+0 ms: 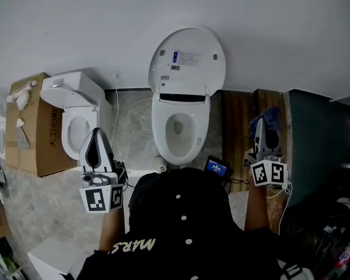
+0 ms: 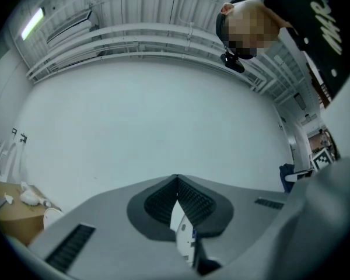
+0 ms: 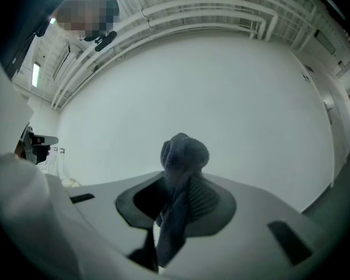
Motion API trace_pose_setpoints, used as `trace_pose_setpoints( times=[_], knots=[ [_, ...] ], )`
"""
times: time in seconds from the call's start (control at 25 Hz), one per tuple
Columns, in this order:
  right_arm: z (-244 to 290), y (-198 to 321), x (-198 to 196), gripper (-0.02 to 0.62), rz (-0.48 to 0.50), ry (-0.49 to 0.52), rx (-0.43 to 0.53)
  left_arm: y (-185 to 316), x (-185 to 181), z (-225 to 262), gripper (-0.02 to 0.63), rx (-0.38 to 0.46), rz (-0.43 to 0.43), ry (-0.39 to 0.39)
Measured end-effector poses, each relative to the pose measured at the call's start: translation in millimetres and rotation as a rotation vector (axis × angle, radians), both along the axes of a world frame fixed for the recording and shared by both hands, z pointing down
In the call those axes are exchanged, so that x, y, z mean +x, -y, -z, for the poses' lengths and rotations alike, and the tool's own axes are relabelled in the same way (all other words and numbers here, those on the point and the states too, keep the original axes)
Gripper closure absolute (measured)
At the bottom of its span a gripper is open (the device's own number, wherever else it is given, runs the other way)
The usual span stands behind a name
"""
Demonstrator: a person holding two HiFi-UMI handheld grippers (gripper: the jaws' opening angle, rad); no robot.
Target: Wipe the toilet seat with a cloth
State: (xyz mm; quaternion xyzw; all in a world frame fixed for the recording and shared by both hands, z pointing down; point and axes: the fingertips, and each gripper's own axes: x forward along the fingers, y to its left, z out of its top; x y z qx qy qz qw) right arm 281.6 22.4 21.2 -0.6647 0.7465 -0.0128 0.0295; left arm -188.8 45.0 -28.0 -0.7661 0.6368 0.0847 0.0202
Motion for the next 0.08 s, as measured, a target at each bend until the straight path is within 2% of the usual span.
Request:
trace_pose_setpoints(
  times=[0.08],
  knots=[
    [1.4, 0.5, -2.0, 0.509, 0.003, -0.003, 0.004, -0.4, -1.0, 0.9, 0.598, 0.002, 0.002, -0.001]
  ],
)
